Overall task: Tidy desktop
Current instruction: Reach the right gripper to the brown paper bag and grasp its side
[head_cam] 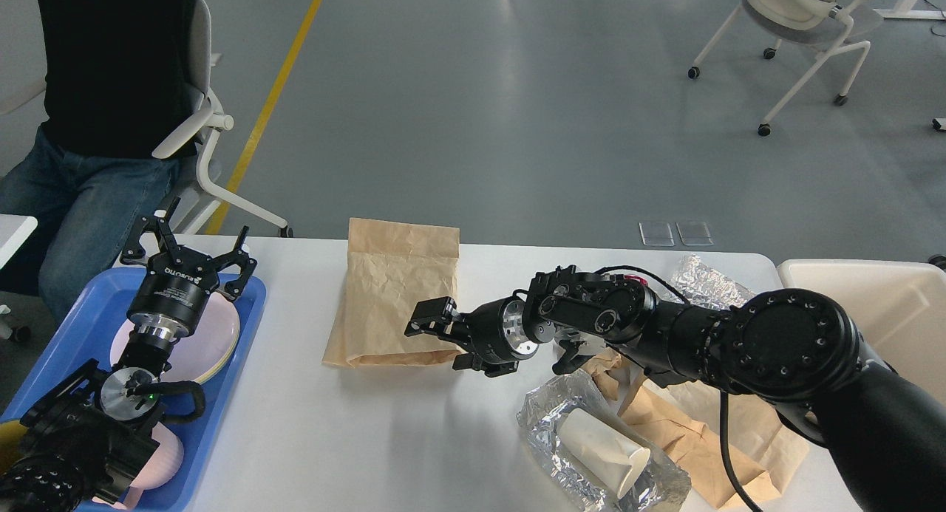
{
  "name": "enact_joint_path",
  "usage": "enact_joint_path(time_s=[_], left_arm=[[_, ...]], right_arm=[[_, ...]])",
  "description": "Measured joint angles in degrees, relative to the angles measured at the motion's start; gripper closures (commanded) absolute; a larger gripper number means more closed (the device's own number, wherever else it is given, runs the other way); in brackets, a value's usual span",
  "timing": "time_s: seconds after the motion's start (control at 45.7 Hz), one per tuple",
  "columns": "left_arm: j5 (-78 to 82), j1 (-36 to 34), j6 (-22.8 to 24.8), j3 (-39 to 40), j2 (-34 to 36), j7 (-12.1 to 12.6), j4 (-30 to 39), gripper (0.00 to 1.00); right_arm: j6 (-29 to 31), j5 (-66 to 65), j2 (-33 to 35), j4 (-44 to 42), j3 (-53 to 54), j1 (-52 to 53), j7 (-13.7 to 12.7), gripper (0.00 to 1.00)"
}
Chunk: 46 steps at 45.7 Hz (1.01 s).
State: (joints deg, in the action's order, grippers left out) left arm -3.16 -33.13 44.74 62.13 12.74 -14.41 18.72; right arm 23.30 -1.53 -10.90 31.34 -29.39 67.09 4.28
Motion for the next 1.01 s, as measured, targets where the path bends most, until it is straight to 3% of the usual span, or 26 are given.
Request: enact_joint_path(time_s=[0.197,0.591,0.679,0.81,1.008], left_arm=[[0.0,0.0,0.0,0.01,0.0,0.0,0.0,0.04],[0.0,0.0,0.0,0.02,0.0,0.0,0.0,0.04],[0.0,0.0,0.0,0.03,0.0,0.0,0.0,0.04],[0.0,0.0,0.0,0.03,0.0,0.0,0.0,0.04],[0.0,0.0,0.0,0.03,0.0,0.0,0.0,0.04]], right_arm=[[-5.01,-1.35,0.07,-1.17,-0.24,-0.79,-0.56,0.0],[-7.88,-2.99,0.34,-2.21,-0.24,-3.49,-0.04,0.0],[-8.91,-3.14,0.3,-1.68,-0.23,-3.49,0.2,0.04],[-13.19,-5.88,0.29,-0.64,-0.16,-3.54,1.18,0.22],[-18.05,-11.87,0.36,1.38,-0.06,-3.79,3.03,0.22]])
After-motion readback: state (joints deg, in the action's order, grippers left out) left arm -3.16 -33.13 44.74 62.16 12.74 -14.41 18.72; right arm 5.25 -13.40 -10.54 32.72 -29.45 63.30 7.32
